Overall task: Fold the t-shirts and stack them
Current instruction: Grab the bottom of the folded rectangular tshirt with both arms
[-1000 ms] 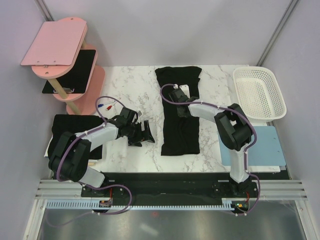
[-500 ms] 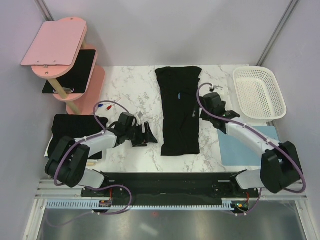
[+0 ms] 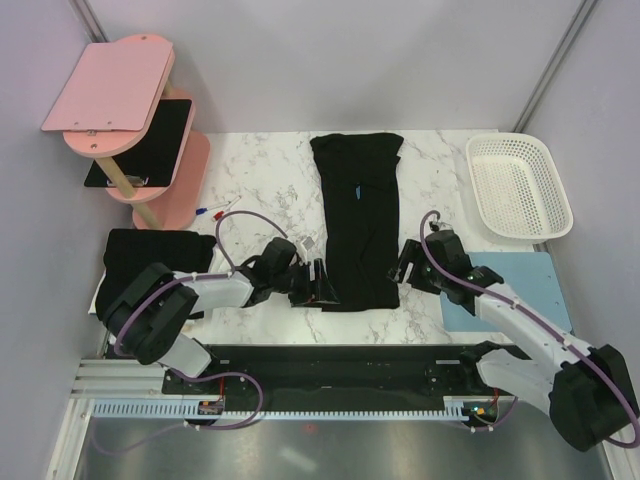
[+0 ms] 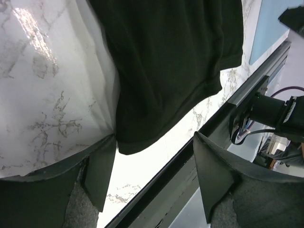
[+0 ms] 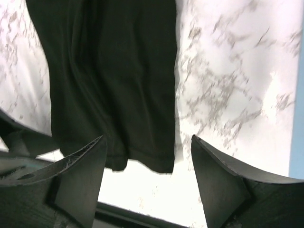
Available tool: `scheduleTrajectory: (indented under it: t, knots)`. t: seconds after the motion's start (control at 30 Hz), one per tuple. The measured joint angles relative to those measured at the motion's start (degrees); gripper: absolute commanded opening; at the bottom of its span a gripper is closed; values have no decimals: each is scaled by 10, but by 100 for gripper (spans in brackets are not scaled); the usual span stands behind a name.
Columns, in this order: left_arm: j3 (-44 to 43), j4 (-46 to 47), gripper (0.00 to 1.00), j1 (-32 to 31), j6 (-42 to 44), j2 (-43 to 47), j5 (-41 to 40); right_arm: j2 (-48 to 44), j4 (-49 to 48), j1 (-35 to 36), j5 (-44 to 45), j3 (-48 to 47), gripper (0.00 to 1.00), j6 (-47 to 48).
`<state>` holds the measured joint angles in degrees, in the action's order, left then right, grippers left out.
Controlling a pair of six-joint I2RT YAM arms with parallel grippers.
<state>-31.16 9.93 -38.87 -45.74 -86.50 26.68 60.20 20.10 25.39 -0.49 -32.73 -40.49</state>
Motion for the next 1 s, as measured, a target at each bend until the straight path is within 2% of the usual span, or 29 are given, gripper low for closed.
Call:
scheduleTrajectory:
  t: [0.17,0.3,0.5,0.57,0.6,0.63,0.67,0.7,0.73,0.77,1.0]
  knots:
    - [0,-2,66,-9,-14,-1,-14,-52,6,0,-41,48,73,-25]
    - [0,-2,56,-9,-21,-9,-19,-52,-8,1,-70,102,67,-47]
    - [-8,-5,50,-12,-25,-23,-22,-41,-98,7,-103,148,66,-83]
    - [-9,-5,47,-12,-25,-26,-21,-33,-130,7,-109,157,62,-92]
    - [-9,-6,41,-13,-25,-27,-22,-29,-144,7,-111,160,59,-95]
    - [-10,-6,36,-13,-26,-28,-22,-22,-158,7,-114,162,40,-98]
    - [-10,-7,32,-13,-26,-29,-23,-17,-168,7,-115,164,27,-102]
    - [-10,-8,16,-14,-26,-32,-25,-6,-178,8,-113,165,7,-105]
    - [-10,-9,6,-14,-27,-35,-26,3,-180,8,-112,167,2,-102]
    - [-10,-12,2,-14,-26,-37,-28,15,-183,9,-113,172,0,-108]
    - [-8,-47,2,-16,-31,-21,-43,4,-171,15,-110,174,0,-107]
